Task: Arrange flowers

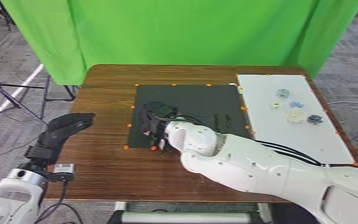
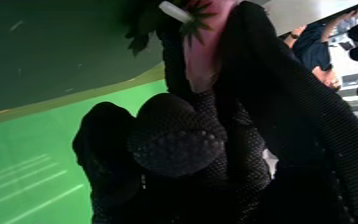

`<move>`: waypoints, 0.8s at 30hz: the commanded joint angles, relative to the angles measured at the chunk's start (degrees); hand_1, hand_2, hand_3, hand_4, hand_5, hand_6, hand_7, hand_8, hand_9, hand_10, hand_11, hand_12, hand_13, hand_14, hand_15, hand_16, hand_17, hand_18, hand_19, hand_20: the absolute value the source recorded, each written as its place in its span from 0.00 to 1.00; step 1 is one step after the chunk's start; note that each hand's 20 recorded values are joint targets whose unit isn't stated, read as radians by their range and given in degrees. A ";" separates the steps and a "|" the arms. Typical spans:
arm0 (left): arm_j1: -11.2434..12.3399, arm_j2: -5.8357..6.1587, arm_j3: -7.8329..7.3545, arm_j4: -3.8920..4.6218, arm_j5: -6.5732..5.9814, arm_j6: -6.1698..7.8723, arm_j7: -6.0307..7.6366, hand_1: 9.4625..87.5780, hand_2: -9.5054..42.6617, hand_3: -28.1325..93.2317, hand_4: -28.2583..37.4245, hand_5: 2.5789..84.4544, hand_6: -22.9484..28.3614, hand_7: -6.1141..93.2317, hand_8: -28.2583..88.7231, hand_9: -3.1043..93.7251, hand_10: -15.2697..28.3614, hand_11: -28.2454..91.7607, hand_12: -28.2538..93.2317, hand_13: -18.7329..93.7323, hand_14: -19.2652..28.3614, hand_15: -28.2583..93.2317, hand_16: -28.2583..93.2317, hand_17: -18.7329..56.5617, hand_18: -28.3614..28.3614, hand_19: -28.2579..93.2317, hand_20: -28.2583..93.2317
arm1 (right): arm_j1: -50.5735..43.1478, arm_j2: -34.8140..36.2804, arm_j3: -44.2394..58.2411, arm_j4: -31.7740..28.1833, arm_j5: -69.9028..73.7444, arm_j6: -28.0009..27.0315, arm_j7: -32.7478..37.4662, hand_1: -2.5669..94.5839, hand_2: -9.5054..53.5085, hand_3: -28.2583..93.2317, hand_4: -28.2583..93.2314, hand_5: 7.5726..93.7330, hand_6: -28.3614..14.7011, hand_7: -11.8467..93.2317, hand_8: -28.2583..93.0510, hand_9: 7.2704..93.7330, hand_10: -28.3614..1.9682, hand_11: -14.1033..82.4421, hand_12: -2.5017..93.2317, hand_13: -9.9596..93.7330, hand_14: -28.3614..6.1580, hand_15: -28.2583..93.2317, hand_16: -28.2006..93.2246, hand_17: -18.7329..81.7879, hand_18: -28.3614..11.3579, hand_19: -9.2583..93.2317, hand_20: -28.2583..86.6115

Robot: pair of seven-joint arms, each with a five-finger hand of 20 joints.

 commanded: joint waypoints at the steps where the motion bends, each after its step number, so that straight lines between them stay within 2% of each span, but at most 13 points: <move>1: 0.42 -0.64 -0.17 -0.08 0.39 -0.78 -0.26 0.23 0.00 0.81 0.10 0.47 0.46 0.35 0.13 0.45 0.62 0.39 0.32 0.47 0.76 0.36 0.24 0.30 0.78 0.32 0.37 | 0.93 0.63 0.41 -1.29 1.05 -0.68 0.01 0.59 0.00 0.74 0.12 0.76 0.74 0.33 0.28 0.84 0.61 0.20 0.28 0.96 0.79 0.75 0.50 0.78 0.38 1.00 0.78; 8: 0.52 -0.54 -0.28 -0.19 0.35 -0.90 -0.39 0.23 0.00 0.84 0.05 0.46 0.43 0.40 0.10 0.46 0.60 0.39 0.32 0.48 0.75 0.35 0.24 0.31 0.78 0.31 0.37 | 1.23 1.15 0.94 -2.81 2.23 -2.37 -0.08 0.51 0.00 0.78 0.12 0.70 0.75 0.29 0.27 0.78 0.56 0.26 0.21 0.96 0.78 0.75 0.49 0.77 0.36 1.00 0.78; 10: 0.46 -0.55 -0.30 -0.15 0.34 -0.92 -0.44 0.24 0.00 0.85 0.03 0.46 0.43 0.41 0.09 0.46 0.60 0.39 0.32 0.48 0.74 0.34 0.25 0.31 0.77 0.31 0.37 | 1.06 1.52 1.70 -3.46 2.31 -3.70 -0.32 0.47 0.00 0.82 0.11 0.68 0.76 0.27 0.24 0.77 0.56 0.26 0.21 0.96 0.78 0.75 0.49 0.77 0.36 1.00 0.78; 11: 0.91 -0.62 -0.42 -0.41 0.25 -0.56 -0.40 0.24 0.00 0.85 0.03 0.46 0.43 0.41 0.09 0.46 0.59 0.39 0.32 0.48 0.74 0.34 0.25 0.31 0.77 0.30 0.37 | 1.09 1.70 2.06 -3.93 2.60 -4.71 -0.29 0.45 0.00 0.82 0.12 0.67 0.76 0.27 0.21 0.77 0.54 0.26 0.21 0.96 0.77 0.75 0.49 0.77 0.36 1.00 0.78; 12: 0.57 -0.58 -0.34 -0.23 0.32 -0.87 -0.44 0.24 0.00 0.85 0.03 0.46 0.42 0.41 0.09 0.46 0.59 0.39 0.32 0.48 0.74 0.34 0.25 0.31 0.77 0.30 0.37 | 1.47 2.21 2.18 -4.63 3.05 -5.45 -0.03 0.44 0.00 0.83 0.12 0.66 0.77 0.27 0.17 0.75 0.52 0.25 0.21 0.96 0.77 0.74 0.49 0.77 0.35 1.00 0.78; 17: 0.97 -0.65 -0.60 -0.40 0.35 -0.84 -0.60 0.24 0.00 0.85 0.03 0.46 0.44 0.38 0.10 0.46 0.61 0.39 0.32 0.48 0.74 0.34 0.25 0.31 0.77 0.30 0.37 | 1.97 3.99 4.74 -7.46 4.65 -6.48 -0.28 0.38 0.00 0.82 0.12 0.60 0.76 0.24 0.16 0.70 0.49 0.24 0.20 0.96 0.76 0.73 0.49 0.76 0.34 1.00 0.76; 21: 1.48 -0.70 -0.81 -0.63 0.41 -0.95 -0.76 0.24 0.00 0.84 0.06 0.48 0.47 0.32 0.13 0.45 0.63 0.38 0.32 0.47 0.76 0.35 0.25 0.31 0.78 0.31 0.37 | 2.59 5.66 6.43 -9.91 5.31 -5.78 -0.60 0.35 0.00 0.79 0.12 0.57 0.76 0.23 0.16 0.66 0.45 0.24 0.20 0.96 0.76 0.71 0.49 0.76 0.33 1.00 0.74; 24: 1.50 -0.79 -0.67 -0.67 0.36 -0.90 -0.75 0.24 0.00 0.84 0.07 0.48 0.48 0.30 0.14 0.45 0.64 0.38 0.32 0.47 0.77 0.35 0.25 0.31 0.78 0.31 0.37 | 2.78 7.46 8.68 -11.96 4.75 -8.47 -1.43 0.35 0.00 0.77 0.13 0.56 0.76 0.22 0.16 0.64 0.43 0.23 0.19 0.96 0.75 0.70 0.49 0.76 0.33 1.00 0.73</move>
